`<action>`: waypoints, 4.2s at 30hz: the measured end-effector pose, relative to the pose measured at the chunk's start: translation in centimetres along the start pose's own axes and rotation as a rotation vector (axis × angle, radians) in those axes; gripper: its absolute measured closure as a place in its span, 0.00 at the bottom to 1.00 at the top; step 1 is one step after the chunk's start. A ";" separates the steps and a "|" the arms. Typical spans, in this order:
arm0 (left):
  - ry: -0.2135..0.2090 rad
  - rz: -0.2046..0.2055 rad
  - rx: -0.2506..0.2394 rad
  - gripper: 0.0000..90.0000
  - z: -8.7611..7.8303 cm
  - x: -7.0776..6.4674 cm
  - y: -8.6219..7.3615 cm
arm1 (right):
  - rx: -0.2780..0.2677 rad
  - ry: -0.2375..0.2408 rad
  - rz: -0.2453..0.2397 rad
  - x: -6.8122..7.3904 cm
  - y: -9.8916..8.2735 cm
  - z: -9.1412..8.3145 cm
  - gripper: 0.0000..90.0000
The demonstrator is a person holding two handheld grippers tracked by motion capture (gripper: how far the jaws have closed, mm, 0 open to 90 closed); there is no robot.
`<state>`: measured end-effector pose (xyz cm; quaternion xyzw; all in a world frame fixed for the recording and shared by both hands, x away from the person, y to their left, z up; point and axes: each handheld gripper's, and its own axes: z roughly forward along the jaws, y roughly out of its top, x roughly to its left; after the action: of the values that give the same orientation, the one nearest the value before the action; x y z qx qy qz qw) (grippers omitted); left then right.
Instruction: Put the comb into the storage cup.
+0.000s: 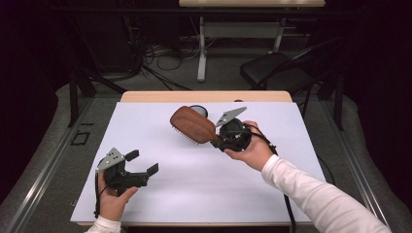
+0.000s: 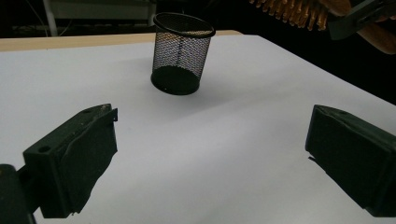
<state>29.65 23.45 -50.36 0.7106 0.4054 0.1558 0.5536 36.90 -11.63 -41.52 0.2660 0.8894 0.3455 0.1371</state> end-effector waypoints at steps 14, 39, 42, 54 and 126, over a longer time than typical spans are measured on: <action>-0.032 0.005 0.023 0.02 0.9 -0.5 2.0 | -0.032 -0.030 0.022 -1.4 0.0 -0.4 0.81; -0.083 0.078 0.122 0.02 3.2 -1.9 5.8 | -0.064 -0.059 0.031 -2.0 0.1 -1.3 0.81; -0.087 0.079 0.131 0.02 3.4 -2.0 6.2 | -0.071 -0.061 0.035 -2.0 0.2 -1.4 0.81; -0.112 0.005 0.175 0.02 4.1 -1.7 7.7 | -0.083 -0.068 0.036 -2.0 0.2 -1.5 0.80; -0.229 -0.260 0.185 0.10 9.9 -1.7 16.4 | -0.183 -0.096 0.055 -2.1 0.7 -2.0 0.80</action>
<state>41.83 14.73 -38.36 0.7133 0.4405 -0.0368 0.5439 38.02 -13.46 -39.45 0.2930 0.8389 0.4158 0.1937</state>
